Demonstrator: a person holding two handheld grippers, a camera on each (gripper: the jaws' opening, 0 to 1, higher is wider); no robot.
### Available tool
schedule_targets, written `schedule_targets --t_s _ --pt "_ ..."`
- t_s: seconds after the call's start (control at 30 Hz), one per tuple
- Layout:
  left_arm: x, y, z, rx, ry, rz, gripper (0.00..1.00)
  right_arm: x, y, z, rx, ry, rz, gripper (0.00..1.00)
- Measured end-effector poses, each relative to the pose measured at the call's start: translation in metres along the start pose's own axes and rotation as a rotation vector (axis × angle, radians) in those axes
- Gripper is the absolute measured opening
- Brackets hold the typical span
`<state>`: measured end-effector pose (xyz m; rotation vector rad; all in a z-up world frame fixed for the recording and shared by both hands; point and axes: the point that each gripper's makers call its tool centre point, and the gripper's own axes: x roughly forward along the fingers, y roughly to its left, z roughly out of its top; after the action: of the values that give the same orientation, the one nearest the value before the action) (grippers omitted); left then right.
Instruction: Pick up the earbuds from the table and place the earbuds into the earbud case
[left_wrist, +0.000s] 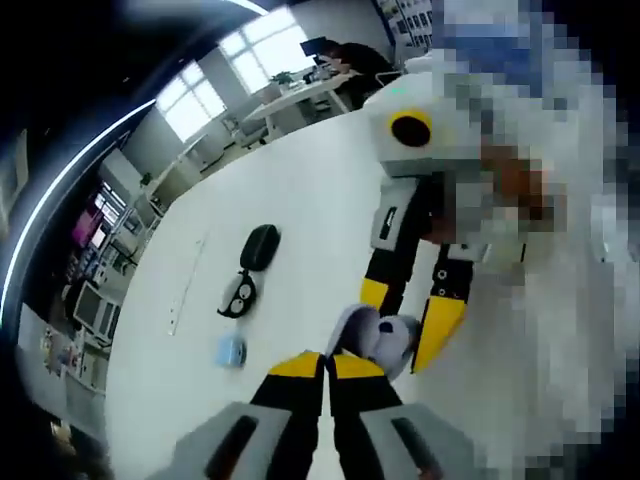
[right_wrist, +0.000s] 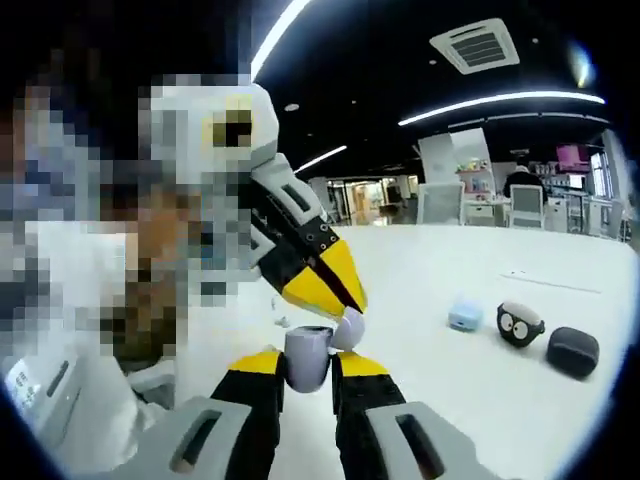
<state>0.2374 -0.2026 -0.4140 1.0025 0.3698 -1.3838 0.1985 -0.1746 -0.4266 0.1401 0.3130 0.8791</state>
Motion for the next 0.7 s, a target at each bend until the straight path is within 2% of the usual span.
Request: schedule_targets --t_s 0.17,0.37,0.43,0.47,0.53,0.57,0.7 --pt "0.002 -0.003 -0.005 -0.019 0.016 0.000 0.04 0.000 0.000 -0.003 0.043 0.011 0.008 0.16" --pt "-0.001 -0.002 -0.003 -0.038 -0.023 -0.027 0.06 -0.001 0.000 0.000 0.023 -0.004 0.003 0.15" --pt "-0.003 0.002 0.005 -0.033 -0.084 -0.009 0.13 -0.002 0.003 0.003 0.021 -0.024 0.020 0.15" --pt "-0.004 0.006 0.006 -0.021 -0.097 0.011 0.20 -0.003 0.005 0.005 0.023 -0.032 0.030 0.15" --pt "-0.010 0.013 0.005 -0.010 -0.112 0.037 0.25 -0.004 0.005 0.007 0.025 -0.038 0.036 0.15" --pt "-0.014 0.016 0.005 -0.026 -0.125 0.045 0.27 -0.004 0.004 0.007 0.024 -0.038 0.036 0.15" --pt "-0.037 0.032 0.010 -0.142 -0.247 0.081 0.36 -0.009 -0.001 0.006 0.009 -0.044 0.041 0.15"
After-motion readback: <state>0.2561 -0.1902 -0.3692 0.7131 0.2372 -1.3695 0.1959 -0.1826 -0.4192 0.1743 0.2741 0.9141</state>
